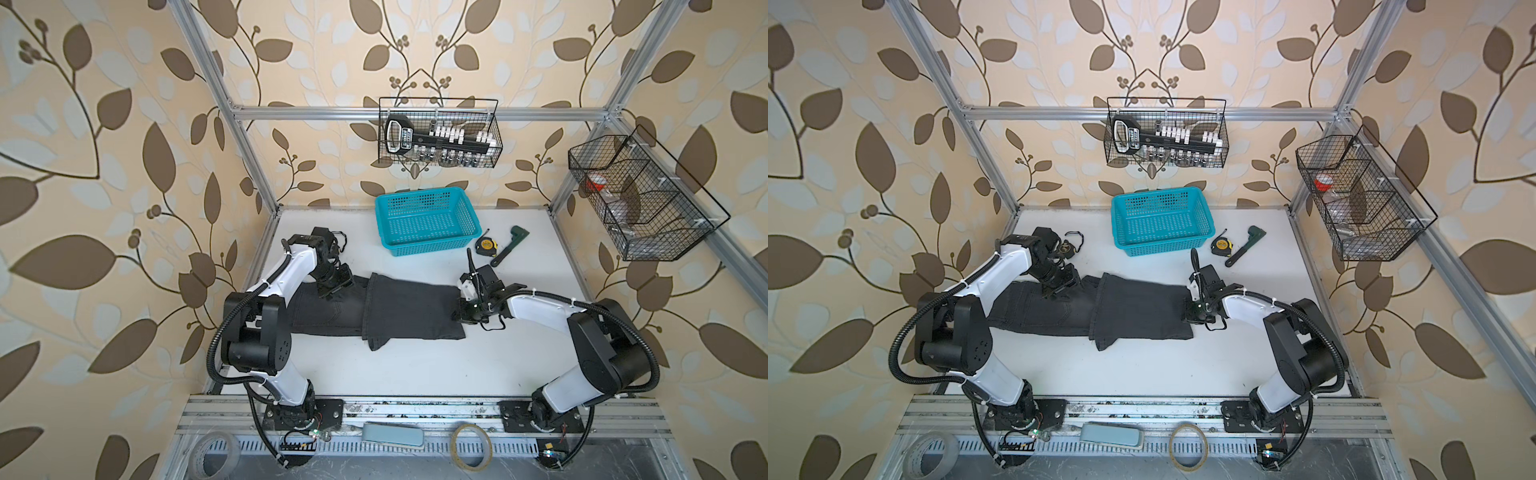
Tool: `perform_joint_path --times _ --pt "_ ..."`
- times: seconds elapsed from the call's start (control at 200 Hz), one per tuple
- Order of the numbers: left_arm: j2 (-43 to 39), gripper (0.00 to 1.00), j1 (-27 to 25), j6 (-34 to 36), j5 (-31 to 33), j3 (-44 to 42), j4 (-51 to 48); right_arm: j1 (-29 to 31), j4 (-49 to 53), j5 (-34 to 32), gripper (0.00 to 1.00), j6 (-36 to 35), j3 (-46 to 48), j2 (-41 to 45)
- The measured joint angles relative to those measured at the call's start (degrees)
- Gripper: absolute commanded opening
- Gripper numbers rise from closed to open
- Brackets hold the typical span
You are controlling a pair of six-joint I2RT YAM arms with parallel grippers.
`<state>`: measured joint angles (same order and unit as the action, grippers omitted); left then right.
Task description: Fold and stack the trousers
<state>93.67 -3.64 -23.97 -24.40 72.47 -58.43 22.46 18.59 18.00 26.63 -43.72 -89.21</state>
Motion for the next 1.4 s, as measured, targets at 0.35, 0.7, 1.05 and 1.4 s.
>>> perform_joint_path --times 0.35,0.7,1.05,1.4 --pt "0.02 0.51 3.78 2.86 2.45 3.37 -1.33 -11.74 16.15 -0.92 0.00 -3.48 -4.66 15.06" --pt "1.29 0.50 5.25 4.83 2.64 2.54 -1.73 -20.96 29.29 -1.01 0.00 -5.09 -19.39 20.48" --pt "4.92 0.44 5.25 5.66 2.80 -4.55 1.07 -5.27 28.04 1.27 0.00 4.94 -33.94 15.15" --pt "6.43 0.34 5.25 5.57 4.09 -6.91 4.28 12.31 19.63 1.97 0.00 12.20 -47.98 -2.99"
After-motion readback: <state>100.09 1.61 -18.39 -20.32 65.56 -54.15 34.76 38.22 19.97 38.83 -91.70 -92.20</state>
